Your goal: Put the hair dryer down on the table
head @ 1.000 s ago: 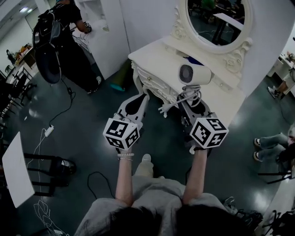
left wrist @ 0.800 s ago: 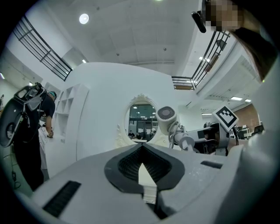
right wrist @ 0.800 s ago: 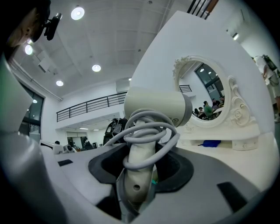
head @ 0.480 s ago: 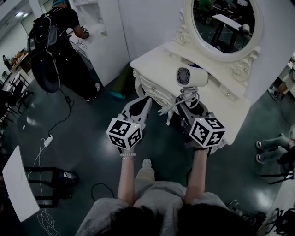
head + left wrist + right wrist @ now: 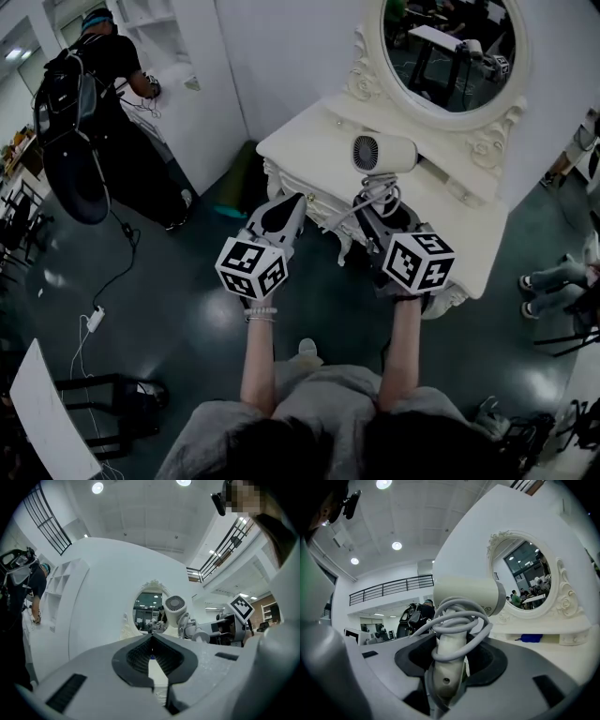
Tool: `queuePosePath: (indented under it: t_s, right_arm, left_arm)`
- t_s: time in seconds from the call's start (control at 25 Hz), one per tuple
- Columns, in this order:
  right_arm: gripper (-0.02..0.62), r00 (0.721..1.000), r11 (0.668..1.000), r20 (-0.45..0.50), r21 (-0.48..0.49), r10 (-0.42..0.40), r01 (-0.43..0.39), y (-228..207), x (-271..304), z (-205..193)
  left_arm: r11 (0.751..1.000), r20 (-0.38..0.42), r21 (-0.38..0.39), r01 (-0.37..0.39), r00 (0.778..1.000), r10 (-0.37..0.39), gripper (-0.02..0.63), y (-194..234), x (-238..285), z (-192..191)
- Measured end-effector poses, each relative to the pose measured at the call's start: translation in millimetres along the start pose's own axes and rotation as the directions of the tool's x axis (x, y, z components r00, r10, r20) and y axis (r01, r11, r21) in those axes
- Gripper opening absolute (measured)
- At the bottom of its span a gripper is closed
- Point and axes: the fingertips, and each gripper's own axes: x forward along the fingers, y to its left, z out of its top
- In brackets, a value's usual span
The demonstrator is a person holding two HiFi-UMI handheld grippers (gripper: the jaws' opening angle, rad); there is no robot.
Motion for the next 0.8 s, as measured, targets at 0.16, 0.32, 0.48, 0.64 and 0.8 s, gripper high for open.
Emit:
queuePosePath:
  t_s: [0.16, 0.32, 0.48, 0.64, 0.8]
  right_arm:
    - [0.192, 0.999, 0.999, 0.003, 0.001, -0.035, 0.035, 0.7, 20.7, -0.8]
    - [0.192, 0.999, 0.999, 0.005, 0.008, -0.049, 0.049, -0.3, 34.6, -3.4]
    - [0.192, 0.998, 0.998, 0.005, 0.016, -0.065, 0.065, -4.7, 34.2, -6.8]
    - [0.192, 0.996, 0.996, -0.004, 0.035, -0.084, 0.084, -16.0, 49.1, -9.6]
    - [0.192, 0.995, 0.994, -0.014, 0.054, -0.099, 0.1, -33.9, 64.4, -12.3]
  left_arm:
    - [0.999, -0.005, 0.002, 0.033, 0.999, -0.033, 0.005, 21.1, 6.2, -1.3]
    - [0.999, -0.006, -0.002, 0.046, 0.999, -0.046, 0.005, 37.9, 12.9, -3.7]
    - [0.998, -0.011, -0.006, 0.063, 0.998, -0.063, 0.005, 39.0, 20.8, -7.2]
    - [0.997, -0.03, -0.023, 0.079, 0.996, -0.08, 0.005, 49.0, 33.3, -17.3]
    - [0.996, -0.048, -0.03, 0.082, 0.995, -0.083, 0.005, 60.8, 47.4, -27.1]
